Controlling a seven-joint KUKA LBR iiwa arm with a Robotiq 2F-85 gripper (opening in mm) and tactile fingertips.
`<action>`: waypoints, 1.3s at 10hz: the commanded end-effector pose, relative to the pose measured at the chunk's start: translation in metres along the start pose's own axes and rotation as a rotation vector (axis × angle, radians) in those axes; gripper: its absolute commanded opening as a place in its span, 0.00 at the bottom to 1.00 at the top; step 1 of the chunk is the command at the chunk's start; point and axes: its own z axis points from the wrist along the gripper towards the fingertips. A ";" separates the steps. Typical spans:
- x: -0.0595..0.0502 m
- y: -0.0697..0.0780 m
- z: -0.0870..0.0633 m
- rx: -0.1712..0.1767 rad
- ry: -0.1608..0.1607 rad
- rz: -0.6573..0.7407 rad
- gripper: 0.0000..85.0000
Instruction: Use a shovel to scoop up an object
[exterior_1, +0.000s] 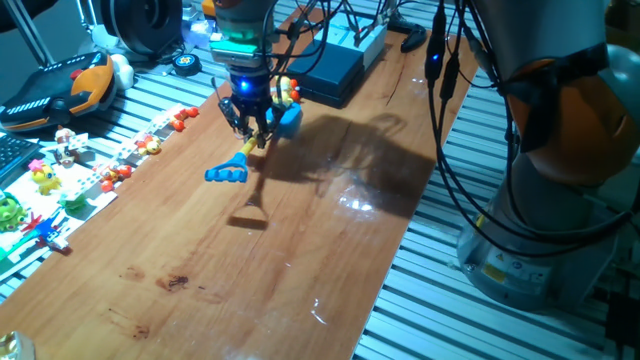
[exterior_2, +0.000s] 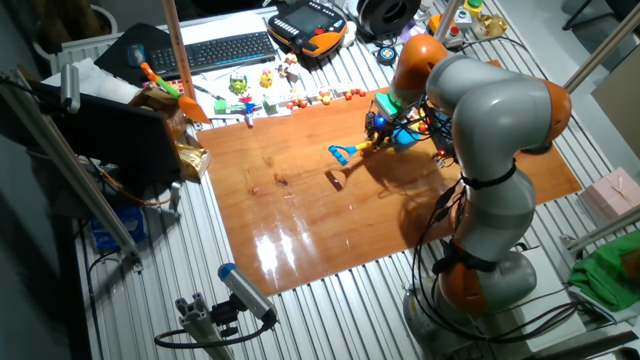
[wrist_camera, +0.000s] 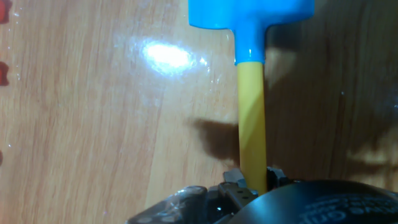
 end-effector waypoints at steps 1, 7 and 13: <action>0.000 0.000 0.000 -0.004 0.005 0.003 0.02; 0.015 0.000 0.006 -0.021 0.011 0.036 0.01; 0.030 -0.007 0.008 -0.032 0.005 0.070 0.01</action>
